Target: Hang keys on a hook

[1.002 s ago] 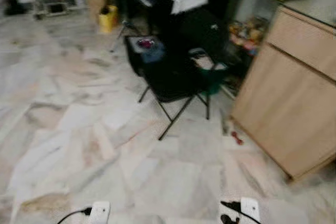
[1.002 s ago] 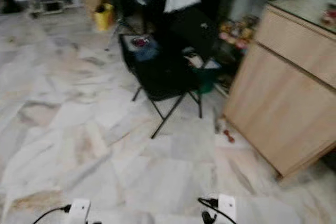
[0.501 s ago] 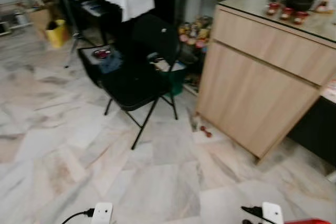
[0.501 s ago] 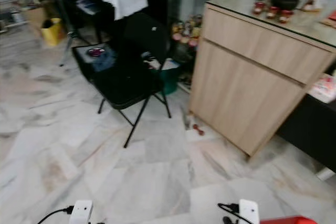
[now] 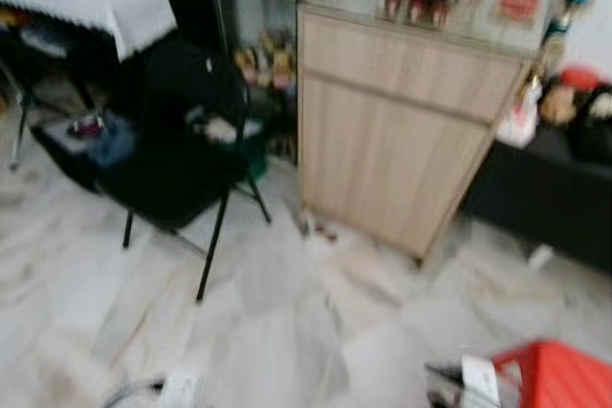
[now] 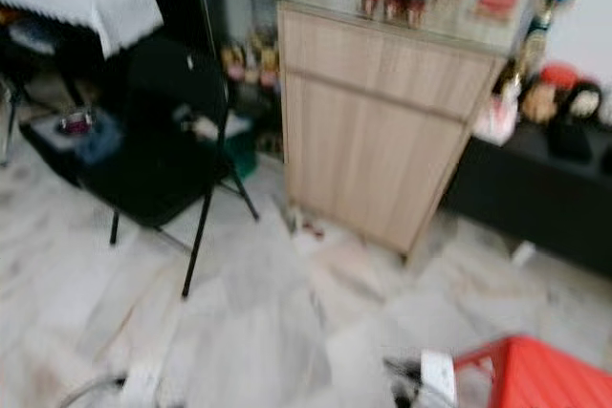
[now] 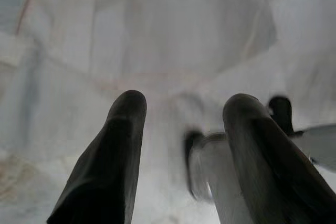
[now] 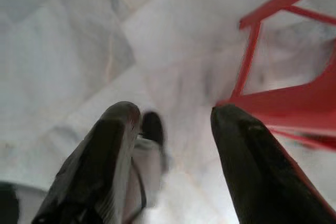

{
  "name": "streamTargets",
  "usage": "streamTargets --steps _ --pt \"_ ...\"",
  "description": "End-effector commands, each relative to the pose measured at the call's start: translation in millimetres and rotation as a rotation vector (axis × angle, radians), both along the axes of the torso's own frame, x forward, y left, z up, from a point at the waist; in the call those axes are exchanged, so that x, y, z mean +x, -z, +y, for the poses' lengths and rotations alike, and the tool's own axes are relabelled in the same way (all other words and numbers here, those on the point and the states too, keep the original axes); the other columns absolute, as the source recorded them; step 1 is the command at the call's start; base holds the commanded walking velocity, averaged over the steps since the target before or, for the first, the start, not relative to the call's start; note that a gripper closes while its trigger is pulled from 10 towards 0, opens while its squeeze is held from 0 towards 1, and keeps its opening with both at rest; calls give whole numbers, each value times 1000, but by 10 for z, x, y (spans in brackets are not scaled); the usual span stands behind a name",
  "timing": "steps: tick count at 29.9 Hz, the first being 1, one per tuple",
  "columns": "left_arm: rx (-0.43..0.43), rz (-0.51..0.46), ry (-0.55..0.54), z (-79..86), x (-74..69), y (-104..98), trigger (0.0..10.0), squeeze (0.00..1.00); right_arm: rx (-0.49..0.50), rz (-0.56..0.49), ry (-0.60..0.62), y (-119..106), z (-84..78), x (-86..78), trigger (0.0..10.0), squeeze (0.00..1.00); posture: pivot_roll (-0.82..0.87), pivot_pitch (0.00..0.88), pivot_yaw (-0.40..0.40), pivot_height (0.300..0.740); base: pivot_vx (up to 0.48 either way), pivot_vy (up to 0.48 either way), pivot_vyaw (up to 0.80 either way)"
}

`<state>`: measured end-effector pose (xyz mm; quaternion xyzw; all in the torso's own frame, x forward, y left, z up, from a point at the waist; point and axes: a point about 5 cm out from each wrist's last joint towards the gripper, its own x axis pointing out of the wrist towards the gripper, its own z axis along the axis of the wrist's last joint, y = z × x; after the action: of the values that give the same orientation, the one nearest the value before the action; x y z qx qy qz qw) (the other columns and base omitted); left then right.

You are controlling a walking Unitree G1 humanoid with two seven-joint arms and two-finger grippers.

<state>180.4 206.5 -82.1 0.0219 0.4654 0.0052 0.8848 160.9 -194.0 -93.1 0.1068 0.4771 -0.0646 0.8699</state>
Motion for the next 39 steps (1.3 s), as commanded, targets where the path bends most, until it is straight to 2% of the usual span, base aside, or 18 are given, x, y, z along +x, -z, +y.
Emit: streamTargets --steps 1,3,7,10,12,16,17,18,20,25,30,34,39 --pt "22 51 6 64 -127 50 10000 0 -5 -9 -13 1 45 9 10000 0 86 0 -17 740 0 0 -800" --pt "21 54 4 72 -130 50 10000 0 -4 0 -13 27 103 -40 10000 0 86 0 -16 740 0 0 -800" --pt "24 55 0 83 -130 49 10000 0 -5 3 -12 32 109 -51 10000 0 83 0 -13 740 0 0 -800" --pt "29 55 3 85 -124 46 10000 0 -15 6 -2 28 -15 -86 10000 0 84 0 -13 740 0 0 -800" --pt "25 53 6 43 -114 50 10000 0 -28 7 9 16 -164 -121 10000 0 84 0 -12 740 0 0 -800" --pt "12 47 3 10 -106 52 10000 0 -37 4 16 -10 -280 -115 10000 0 84 0 -14 740 0 0 -800" --pt "12 47 3 10 -106 52 10000 0 -37 4 16 -10 -280 -115 10000 0 84 0 -14 740 0 0 -800" --pt "13 47 4 1 -104 53 10000 0 -35 -7 10 -32 -231 -28 10000 0 85 2 -15 740 0 0 -800" --pt "12 46 4 -9 -102 54 10000 0 -28 -15 2 -36 -125 36 10000 0 85 3 -15 740 0 0 -800" --pt "9 44 -6 -7 -99 52 10000 0 -11 -31 8 -15 93 58 10000 0 87 10 -19 740 0 0 -160" --pt "3 40 -20 2 -99 50 10000 0 -1 -31 10 -1 158 39 10000 0 88 11 -21 740 0 0 0" --pt "-11 27 -35 10 -91 43 10000 0 -5 -27 11 5 166 28 10000 0 87 14 -21 740 0 0 0" --pt "-13 23 -37 6 -84 40 10000 0 -15 -30 30 -14 -64 -4 10000 0 90 18 -22 740 0 0 0"
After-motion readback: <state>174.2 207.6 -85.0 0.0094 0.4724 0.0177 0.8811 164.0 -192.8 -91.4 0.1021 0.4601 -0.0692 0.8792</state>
